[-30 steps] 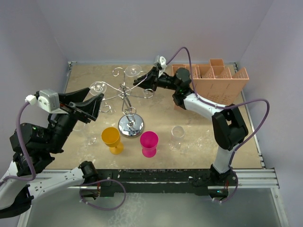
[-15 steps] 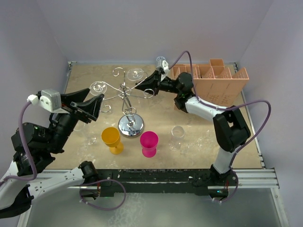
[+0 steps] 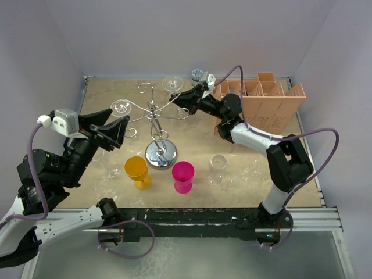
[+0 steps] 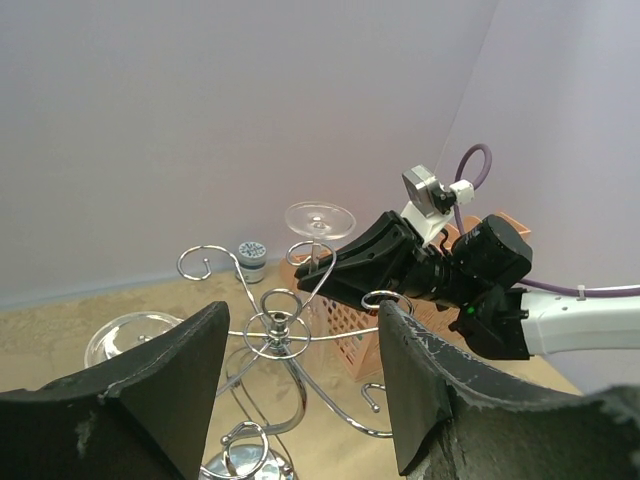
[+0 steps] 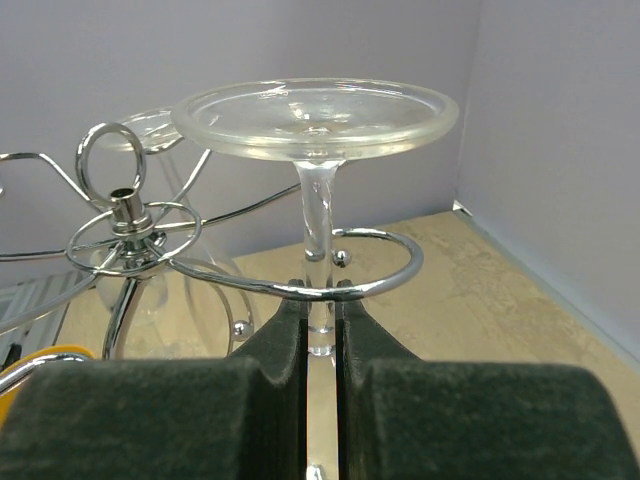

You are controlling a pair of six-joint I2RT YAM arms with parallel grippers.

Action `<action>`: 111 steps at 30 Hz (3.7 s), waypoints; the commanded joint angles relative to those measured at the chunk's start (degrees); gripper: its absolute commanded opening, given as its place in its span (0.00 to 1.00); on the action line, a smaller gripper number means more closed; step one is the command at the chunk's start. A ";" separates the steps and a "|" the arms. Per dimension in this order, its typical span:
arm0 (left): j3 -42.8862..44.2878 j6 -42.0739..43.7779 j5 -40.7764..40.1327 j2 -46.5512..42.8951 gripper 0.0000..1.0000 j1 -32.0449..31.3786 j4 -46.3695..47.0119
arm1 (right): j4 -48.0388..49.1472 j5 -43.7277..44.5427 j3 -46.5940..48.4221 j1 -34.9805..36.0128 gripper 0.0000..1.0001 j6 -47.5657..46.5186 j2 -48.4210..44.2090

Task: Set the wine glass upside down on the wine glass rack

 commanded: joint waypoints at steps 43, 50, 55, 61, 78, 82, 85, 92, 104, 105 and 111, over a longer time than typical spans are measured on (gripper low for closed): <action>-1.03 -0.08 -1.90 1.60 0.59 -0.13 -0.32 | -0.66 7.68 -0.14 1.88 0.26 -3.86 2.18; -1.28 0.29 -1.88 0.93 0.59 -0.08 -1.04 | 0.90 10.16 -4.65 1.85 0.56 -2.61 -1.43; -1.20 0.31 -1.44 0.76 0.59 -0.13 -1.31 | 1.98 14.01 -8.76 1.89 0.63 -1.00 -4.99; -1.94 -0.94 -0.15 1.22 0.60 -0.13 -1.89 | 0.92 18.62 -14.39 1.89 0.67 0.52 -10.64; 1.74 -8.62 31.42 14.37 0.62 -0.11 -4.39 | -34.84 42.20 -24.73 1.88 0.64 13.75 -37.87; 4.84 -12.66 43.60 20.89 0.60 -0.13 -7.86 | -47.10 45.81 -25.21 1.84 0.63 18.30 -45.48; 6.18 -15.32 49.34 24.42 0.55 -0.32 -13.17 | -56.97 47.96 -24.81 1.88 0.63 21.26 -51.20; -1.44 -15.62 42.82 19.82 0.53 -1.14 -16.06 | -59.75 44.49 -31.77 1.89 0.64 25.96 -66.68; -9.79 -10.46 34.58 22.02 0.53 -5.22 -17.73 | -64.33 42.48 -33.89 1.88 0.65 24.84 -69.45; -9.86 -10.14 33.21 22.68 0.53 -5.61 -17.42 | -64.77 42.39 -33.62 1.87 0.65 24.40 -69.19; -5.35 -7.29 24.56 29.33 0.53 -6.77 -20.28 | -62.22 41.86 -34.18 1.89 0.65 24.04 -67.27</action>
